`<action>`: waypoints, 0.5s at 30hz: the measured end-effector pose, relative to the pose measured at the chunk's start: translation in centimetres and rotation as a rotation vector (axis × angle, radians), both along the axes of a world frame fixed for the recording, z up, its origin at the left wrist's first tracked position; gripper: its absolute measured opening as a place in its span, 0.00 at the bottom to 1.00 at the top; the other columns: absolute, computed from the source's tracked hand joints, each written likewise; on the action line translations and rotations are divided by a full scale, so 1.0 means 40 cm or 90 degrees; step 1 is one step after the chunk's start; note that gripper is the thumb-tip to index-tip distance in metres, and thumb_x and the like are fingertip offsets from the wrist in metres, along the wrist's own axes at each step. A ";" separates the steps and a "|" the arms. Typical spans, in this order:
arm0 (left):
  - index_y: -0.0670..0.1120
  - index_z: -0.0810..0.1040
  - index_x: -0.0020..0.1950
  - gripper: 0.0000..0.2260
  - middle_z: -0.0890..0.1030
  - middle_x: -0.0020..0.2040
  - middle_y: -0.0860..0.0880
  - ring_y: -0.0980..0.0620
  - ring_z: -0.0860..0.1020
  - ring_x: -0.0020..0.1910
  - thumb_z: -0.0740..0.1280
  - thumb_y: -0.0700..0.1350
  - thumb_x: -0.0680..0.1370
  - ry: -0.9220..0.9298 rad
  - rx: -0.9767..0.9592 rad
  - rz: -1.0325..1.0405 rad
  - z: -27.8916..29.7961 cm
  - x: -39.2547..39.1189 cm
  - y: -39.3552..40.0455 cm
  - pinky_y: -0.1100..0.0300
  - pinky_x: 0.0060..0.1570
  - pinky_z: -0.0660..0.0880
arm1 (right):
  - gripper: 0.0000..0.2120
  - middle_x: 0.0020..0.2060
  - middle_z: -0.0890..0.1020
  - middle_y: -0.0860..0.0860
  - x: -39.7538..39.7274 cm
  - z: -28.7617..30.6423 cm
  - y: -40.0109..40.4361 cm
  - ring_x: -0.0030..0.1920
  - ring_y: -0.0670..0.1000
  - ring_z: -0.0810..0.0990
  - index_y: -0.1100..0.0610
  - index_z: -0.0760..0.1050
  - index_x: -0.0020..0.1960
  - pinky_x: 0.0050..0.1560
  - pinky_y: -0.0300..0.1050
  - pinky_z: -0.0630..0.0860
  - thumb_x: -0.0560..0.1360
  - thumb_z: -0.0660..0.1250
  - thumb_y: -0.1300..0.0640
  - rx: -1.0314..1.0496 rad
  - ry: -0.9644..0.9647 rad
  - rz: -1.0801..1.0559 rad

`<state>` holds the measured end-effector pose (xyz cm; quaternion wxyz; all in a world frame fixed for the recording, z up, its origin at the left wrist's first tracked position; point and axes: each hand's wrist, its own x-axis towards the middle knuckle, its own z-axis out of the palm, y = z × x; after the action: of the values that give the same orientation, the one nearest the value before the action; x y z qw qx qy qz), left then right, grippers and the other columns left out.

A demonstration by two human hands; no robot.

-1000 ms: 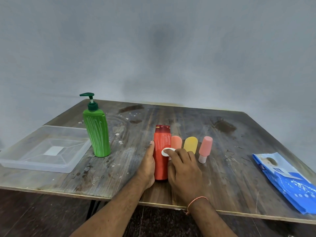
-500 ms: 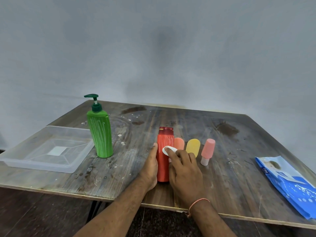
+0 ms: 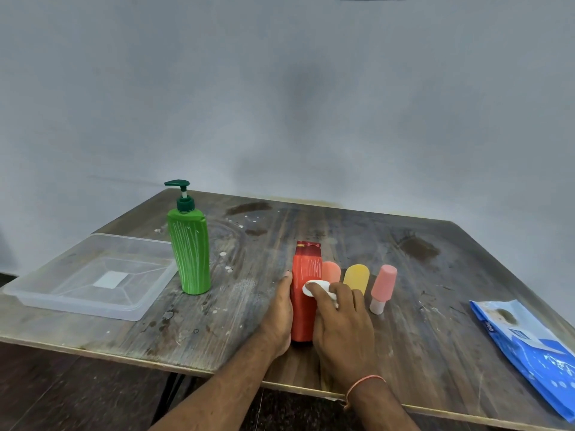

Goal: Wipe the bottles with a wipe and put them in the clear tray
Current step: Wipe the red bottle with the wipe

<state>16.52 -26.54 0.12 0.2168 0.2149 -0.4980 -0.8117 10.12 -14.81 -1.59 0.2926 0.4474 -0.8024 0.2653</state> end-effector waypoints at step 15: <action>0.41 0.80 0.68 0.33 0.85 0.58 0.37 0.41 0.85 0.58 0.48 0.64 0.86 -0.002 0.016 0.016 -0.011 -0.002 -0.006 0.49 0.55 0.81 | 0.21 0.59 0.77 0.52 0.000 -0.011 -0.012 0.53 0.57 0.76 0.46 0.76 0.72 0.45 0.55 0.82 0.81 0.59 0.52 0.035 0.049 0.028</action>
<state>16.45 -26.79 -0.30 0.2236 0.2249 -0.4851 -0.8149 10.10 -15.28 -2.02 0.3045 0.4829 -0.7875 0.2322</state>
